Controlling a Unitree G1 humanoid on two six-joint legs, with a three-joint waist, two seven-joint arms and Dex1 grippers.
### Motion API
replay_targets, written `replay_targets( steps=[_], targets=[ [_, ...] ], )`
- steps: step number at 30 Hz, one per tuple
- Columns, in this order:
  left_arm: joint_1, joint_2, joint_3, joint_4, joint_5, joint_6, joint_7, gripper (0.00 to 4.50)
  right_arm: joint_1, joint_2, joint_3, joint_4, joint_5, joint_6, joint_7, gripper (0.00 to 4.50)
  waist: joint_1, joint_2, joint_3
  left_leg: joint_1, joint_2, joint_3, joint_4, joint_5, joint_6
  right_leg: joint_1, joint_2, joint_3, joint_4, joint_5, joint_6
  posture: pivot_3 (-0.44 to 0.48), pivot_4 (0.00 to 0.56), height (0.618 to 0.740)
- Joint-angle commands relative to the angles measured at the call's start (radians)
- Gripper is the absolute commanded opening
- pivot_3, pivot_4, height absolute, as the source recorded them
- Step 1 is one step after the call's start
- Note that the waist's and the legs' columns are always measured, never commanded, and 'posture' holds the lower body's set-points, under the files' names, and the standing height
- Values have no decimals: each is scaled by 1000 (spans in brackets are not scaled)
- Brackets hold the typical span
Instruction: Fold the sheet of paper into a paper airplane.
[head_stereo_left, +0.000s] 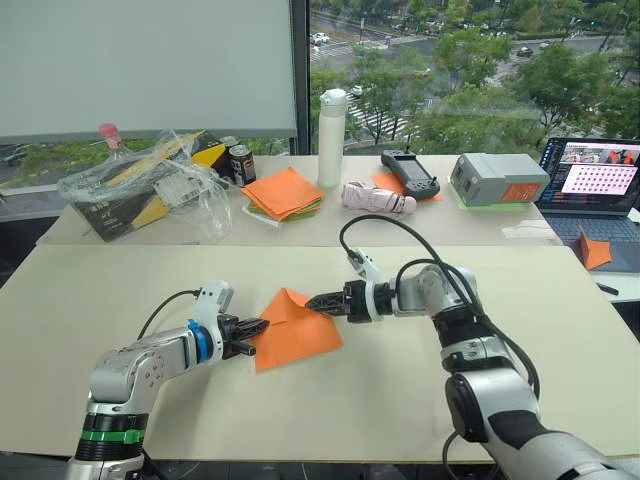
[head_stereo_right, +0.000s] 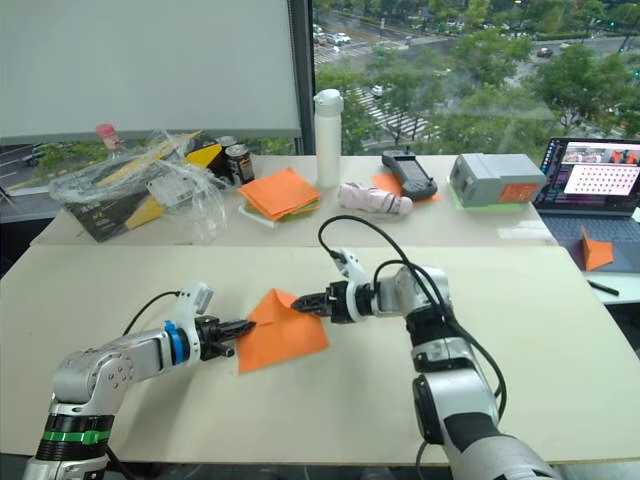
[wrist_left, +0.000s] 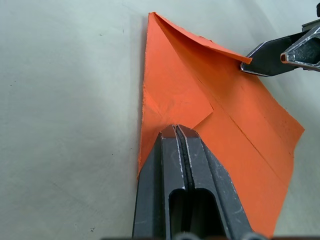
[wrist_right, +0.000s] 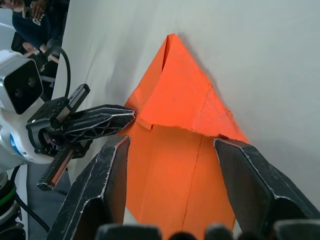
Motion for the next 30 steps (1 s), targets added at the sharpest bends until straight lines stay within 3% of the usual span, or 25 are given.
replay_targets(
  steps=[1,4,5,13,18,23,30],
  targets=[
    [28,1,-19,22,9,33,17,0,-22,-2,-24,-3,16,-17,-12,2984,0,0,0,0,0,0,0,0,0,0,0,0,0,0,0,0,150,740],
    [26,1,-20,23,9,34,16,0,-18,-15,-27,-29,25,-22,0,2984,0,0,0,0,0,0,0,0,0,0,0,0,0,0,0,0,150,740],
    [26,1,-21,23,9,34,16,0,-16,-20,-28,-40,29,-24,4,2751,0,0,0,0,0,0,0,0,0,0,0,0,0,0,0,0,150,740],
    [21,2,-25,28,9,33,14,0,86,-122,92,-261,32,-67,122,57,2,0,0,-1,0,0,0,0,0,0,0,0,-1,0,0,0,150,740],
    [23,3,-25,28,6,34,15,0,252,-296,285,-506,-8,-228,305,19,8,0,0,-3,0,0,0,0,1,0,0,-1,-3,0,0,0,150,740],
    [21,5,-29,33,6,33,13,0,385,-432,405,-638,-80,-443,404,19,10,0,0,-3,0,1,0,-1,1,0,0,-1,-6,0,0,0,150,740],
    [12,6,-36,42,8,30,10,0,425,-431,439,-632,-174,-606,372,19,13,0,0,-2,0,1,0,-1,1,2,0,-1,-6,0,0,0,150,740]
  ],
)
